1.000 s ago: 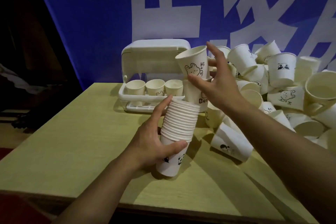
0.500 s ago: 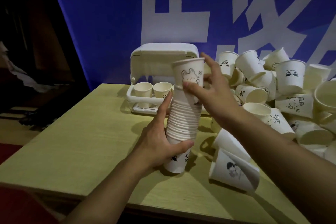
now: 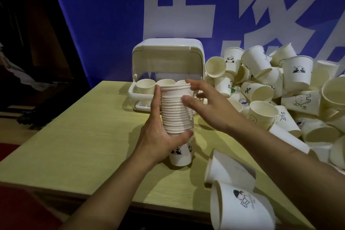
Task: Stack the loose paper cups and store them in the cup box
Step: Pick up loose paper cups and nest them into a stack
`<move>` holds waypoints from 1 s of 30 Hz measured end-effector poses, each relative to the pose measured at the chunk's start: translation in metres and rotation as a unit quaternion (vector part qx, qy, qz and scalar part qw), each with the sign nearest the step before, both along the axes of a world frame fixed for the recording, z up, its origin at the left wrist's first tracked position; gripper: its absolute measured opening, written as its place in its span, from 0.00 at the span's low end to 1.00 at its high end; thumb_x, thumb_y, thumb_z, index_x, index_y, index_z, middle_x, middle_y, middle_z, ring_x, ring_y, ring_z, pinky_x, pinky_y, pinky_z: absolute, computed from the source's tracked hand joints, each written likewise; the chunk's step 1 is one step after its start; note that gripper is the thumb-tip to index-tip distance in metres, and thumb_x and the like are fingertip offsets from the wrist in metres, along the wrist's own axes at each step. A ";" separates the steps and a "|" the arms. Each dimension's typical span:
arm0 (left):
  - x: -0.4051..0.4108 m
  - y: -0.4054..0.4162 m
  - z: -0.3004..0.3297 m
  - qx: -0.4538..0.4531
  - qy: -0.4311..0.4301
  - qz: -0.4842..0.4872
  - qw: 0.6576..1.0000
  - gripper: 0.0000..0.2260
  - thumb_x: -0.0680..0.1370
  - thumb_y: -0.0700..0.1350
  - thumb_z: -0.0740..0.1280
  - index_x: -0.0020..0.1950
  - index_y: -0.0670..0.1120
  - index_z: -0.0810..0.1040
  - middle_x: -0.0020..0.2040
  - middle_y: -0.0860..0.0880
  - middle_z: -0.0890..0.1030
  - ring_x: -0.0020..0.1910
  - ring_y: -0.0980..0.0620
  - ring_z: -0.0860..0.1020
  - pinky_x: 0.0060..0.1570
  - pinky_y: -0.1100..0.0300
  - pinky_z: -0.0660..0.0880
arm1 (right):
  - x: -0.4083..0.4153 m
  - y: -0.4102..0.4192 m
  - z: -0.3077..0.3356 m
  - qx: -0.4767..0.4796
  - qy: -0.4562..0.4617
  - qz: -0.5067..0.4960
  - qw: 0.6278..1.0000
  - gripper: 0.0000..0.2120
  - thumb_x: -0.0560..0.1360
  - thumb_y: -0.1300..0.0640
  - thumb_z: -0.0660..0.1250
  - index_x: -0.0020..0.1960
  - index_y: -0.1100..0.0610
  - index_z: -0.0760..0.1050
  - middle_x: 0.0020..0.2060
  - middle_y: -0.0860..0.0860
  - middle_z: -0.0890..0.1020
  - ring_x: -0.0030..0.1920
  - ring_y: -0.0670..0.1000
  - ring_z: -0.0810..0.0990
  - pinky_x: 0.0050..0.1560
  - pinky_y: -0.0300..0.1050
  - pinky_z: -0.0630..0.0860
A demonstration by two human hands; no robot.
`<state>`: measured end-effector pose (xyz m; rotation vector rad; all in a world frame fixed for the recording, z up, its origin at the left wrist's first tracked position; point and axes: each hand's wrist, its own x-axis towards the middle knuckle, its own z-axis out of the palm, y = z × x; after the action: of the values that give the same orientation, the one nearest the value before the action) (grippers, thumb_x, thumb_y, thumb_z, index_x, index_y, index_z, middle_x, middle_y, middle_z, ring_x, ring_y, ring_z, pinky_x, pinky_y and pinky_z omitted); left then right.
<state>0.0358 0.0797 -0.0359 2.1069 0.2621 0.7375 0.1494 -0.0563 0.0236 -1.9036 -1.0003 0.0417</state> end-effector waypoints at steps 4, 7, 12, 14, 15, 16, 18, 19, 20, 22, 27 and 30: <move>0.003 -0.001 -0.002 -0.010 0.017 0.002 1.000 0.56 0.67 0.54 0.79 0.72 0.76 0.36 0.67 0.59 0.71 0.50 0.65 0.78 0.41 0.71 0.75 | 0.006 -0.005 0.001 -0.081 -0.063 -0.016 0.995 0.29 0.76 0.38 0.64 0.74 0.46 0.66 0.68 0.49 0.74 0.66 0.48 0.72 0.67 0.51 0.71; 0.002 -0.003 0.000 -0.013 0.028 0.014 0.999 0.56 0.69 0.54 0.79 0.72 0.75 0.34 0.66 0.59 0.72 0.46 0.69 0.75 0.35 0.75 0.72 | 0.006 -0.011 0.007 -0.136 -0.133 -0.063 0.980 0.35 0.76 0.38 0.64 0.78 0.49 0.58 0.74 0.52 0.67 0.71 0.53 0.68 0.70 0.53 0.68; -0.007 -0.011 0.000 0.001 0.014 0.012 1.000 0.55 0.69 0.53 0.79 0.72 0.75 0.35 0.72 0.55 0.70 0.49 0.71 0.72 0.43 0.70 0.69 | -0.020 -0.038 0.012 -0.125 -0.200 -0.082 0.968 0.28 0.77 0.44 0.66 0.75 0.49 0.64 0.69 0.52 0.72 0.67 0.51 0.72 0.63 0.45 0.69; -0.015 -0.016 -0.002 0.015 -0.002 0.013 1.000 0.55 0.68 0.53 0.80 0.75 0.73 0.38 0.73 0.55 0.70 0.52 0.69 0.73 0.49 0.65 0.72 | -0.034 -0.048 0.007 -0.127 -0.198 -0.068 0.970 0.27 0.77 0.45 0.67 0.73 0.50 0.67 0.67 0.51 0.74 0.64 0.49 0.73 0.61 0.43 0.69; -0.020 -0.019 -0.003 0.025 -0.009 0.015 1.000 0.55 0.68 0.54 0.80 0.77 0.70 0.39 0.73 0.55 0.70 0.54 0.67 0.74 0.52 0.63 0.72 | -0.041 -0.053 0.003 -0.135 -0.189 -0.061 0.971 0.26 0.77 0.45 0.66 0.73 0.50 0.68 0.67 0.49 0.74 0.63 0.47 0.73 0.60 0.41 0.69; -0.025 -0.022 -0.005 0.037 -0.017 0.017 0.999 0.55 0.68 0.55 0.80 0.79 0.67 0.40 0.74 0.55 0.69 0.56 0.64 0.74 0.52 0.64 0.72 | -0.049 -0.060 -0.001 -0.145 -0.179 -0.050 0.972 0.25 0.77 0.44 0.66 0.72 0.49 0.69 0.67 0.48 0.75 0.62 0.44 0.73 0.58 0.40 0.69; -0.036 -0.026 -0.008 0.057 -0.034 0.021 0.998 0.56 0.68 0.56 0.80 0.80 0.63 0.40 0.77 0.53 0.66 0.60 0.63 0.72 0.53 0.68 0.70 | -0.066 -0.074 -0.010 -0.152 -0.160 -0.016 0.975 0.24 0.77 0.42 0.64 0.70 0.48 0.72 0.65 0.45 0.75 0.60 0.38 0.70 0.57 0.36 0.68; -0.042 -0.028 -0.010 0.063 -0.042 0.023 0.997 0.56 0.68 0.56 0.80 0.80 0.61 0.40 0.78 0.53 0.64 0.63 0.63 0.71 0.55 0.67 0.71 | -0.075 -0.083 -0.015 -0.155 -0.155 0.004 0.976 0.24 0.77 0.40 0.63 0.70 0.47 0.72 0.65 0.44 0.75 0.60 0.37 0.70 0.57 0.33 0.67; -0.047 -0.030 -0.011 0.066 -0.051 0.024 0.996 0.56 0.68 0.56 0.79 0.80 0.61 0.39 0.79 0.52 0.63 0.65 0.62 0.70 0.59 0.62 0.73 | -0.084 -0.091 -0.020 -0.161 -0.154 0.025 0.974 0.24 0.77 0.38 0.61 0.69 0.47 0.73 0.64 0.43 0.75 0.61 0.37 0.70 0.58 0.31 0.66; -0.057 -0.032 -0.012 0.061 -0.065 0.025 0.996 0.56 0.68 0.55 0.79 0.80 0.61 0.40 0.78 0.54 0.63 0.66 0.63 0.69 0.63 0.55 0.73 | -0.098 -0.108 -0.031 -0.185 -0.155 0.061 0.968 0.27 0.76 0.33 0.58 0.70 0.45 0.71 0.65 0.43 0.74 0.65 0.40 0.70 0.63 0.34 0.66; -0.069 -0.034 -0.011 0.044 -0.076 0.028 0.996 0.55 0.67 0.54 0.79 0.78 0.65 0.40 0.69 0.64 0.63 0.58 0.72 0.68 0.59 0.62 0.69 | -0.117 -0.140 -0.065 -0.290 -0.190 0.122 0.930 0.36 0.72 0.37 0.70 0.75 0.41 0.60 0.68 0.42 0.67 0.67 0.45 0.66 0.67 0.38 0.63; -0.068 -0.035 -0.010 0.044 -0.073 0.021 0.996 0.55 0.67 0.54 0.79 0.77 0.66 0.39 0.72 0.60 0.64 0.61 0.65 0.69 0.57 0.61 0.71 | -0.106 -0.142 -0.083 -0.303 -0.221 0.083 0.923 0.31 0.75 0.47 0.70 0.75 0.43 0.62 0.65 0.46 0.72 0.60 0.52 0.73 0.61 0.44 0.69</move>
<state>-0.0318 0.0443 -0.0458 2.1225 0.1986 0.9389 0.0430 -0.1980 -0.0590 -2.4468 -1.5934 0.0203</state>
